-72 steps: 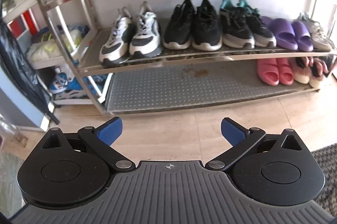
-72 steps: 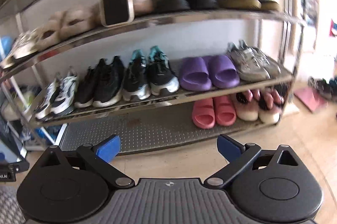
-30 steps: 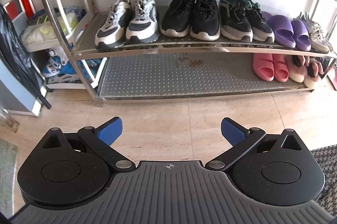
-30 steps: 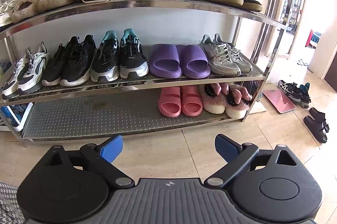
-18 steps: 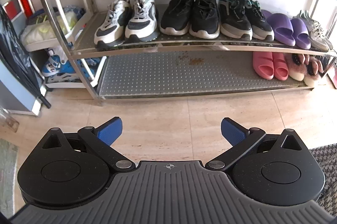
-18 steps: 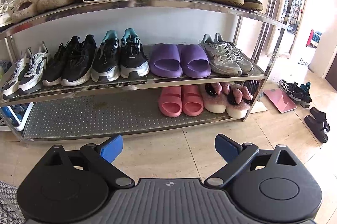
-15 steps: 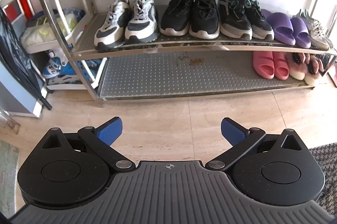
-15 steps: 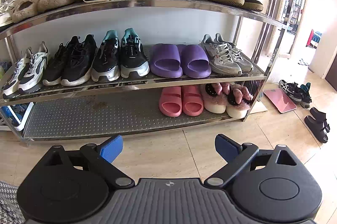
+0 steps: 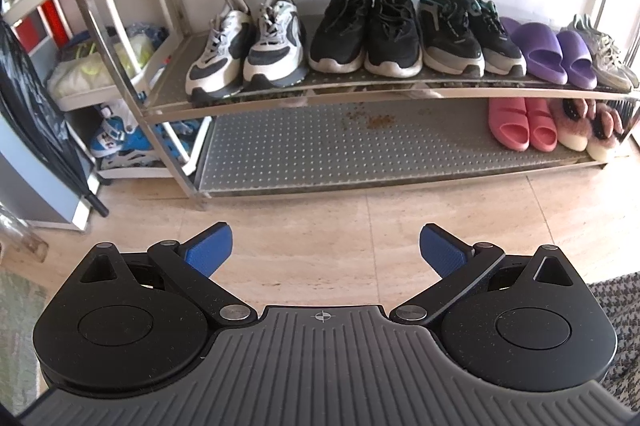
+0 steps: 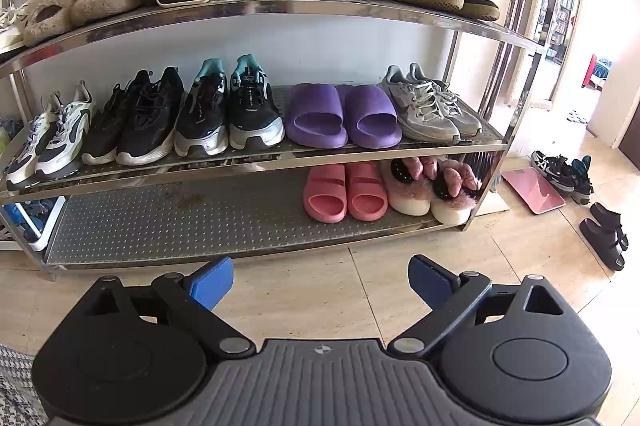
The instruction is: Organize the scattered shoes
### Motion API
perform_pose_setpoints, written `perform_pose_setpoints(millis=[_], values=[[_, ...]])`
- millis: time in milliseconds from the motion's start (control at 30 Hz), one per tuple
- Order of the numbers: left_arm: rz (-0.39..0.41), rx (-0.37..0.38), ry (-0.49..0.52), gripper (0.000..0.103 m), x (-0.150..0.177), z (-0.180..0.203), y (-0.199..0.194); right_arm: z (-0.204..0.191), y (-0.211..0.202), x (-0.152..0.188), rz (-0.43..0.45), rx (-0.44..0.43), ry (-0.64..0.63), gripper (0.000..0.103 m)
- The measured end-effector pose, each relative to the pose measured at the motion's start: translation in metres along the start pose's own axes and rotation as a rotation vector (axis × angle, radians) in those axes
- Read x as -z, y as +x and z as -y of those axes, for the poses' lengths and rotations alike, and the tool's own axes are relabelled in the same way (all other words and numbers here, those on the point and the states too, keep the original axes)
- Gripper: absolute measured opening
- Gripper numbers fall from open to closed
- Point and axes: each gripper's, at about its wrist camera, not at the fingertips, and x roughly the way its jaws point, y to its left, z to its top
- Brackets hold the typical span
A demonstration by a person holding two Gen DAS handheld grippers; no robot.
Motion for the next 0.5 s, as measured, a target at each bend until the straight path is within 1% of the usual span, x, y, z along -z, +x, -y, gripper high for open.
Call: perform_pose_setpoints(millis=[267, 333, 500], values=[[-0.002, -0.007, 0.013, 0.102, 0.0002, 0.0042, 0.0008, -0.0003, -0.0009, 0.0003, 0.001, 0.001, 0.0, 0.095], [-0.001, -0.005, 0.013, 0.102, 0.0023, -0.002, 0.0001, -0.0006, -0.0012, 0.0005, 0.001, 0.002, 0.0, 0.095], [-0.001, -0.004, 0.014, 0.102, 0.0021, -0.0016, 0.0002, -0.0015, -0.0022, 0.0008, 0.002, 0.004, -0.001, 0.095]])
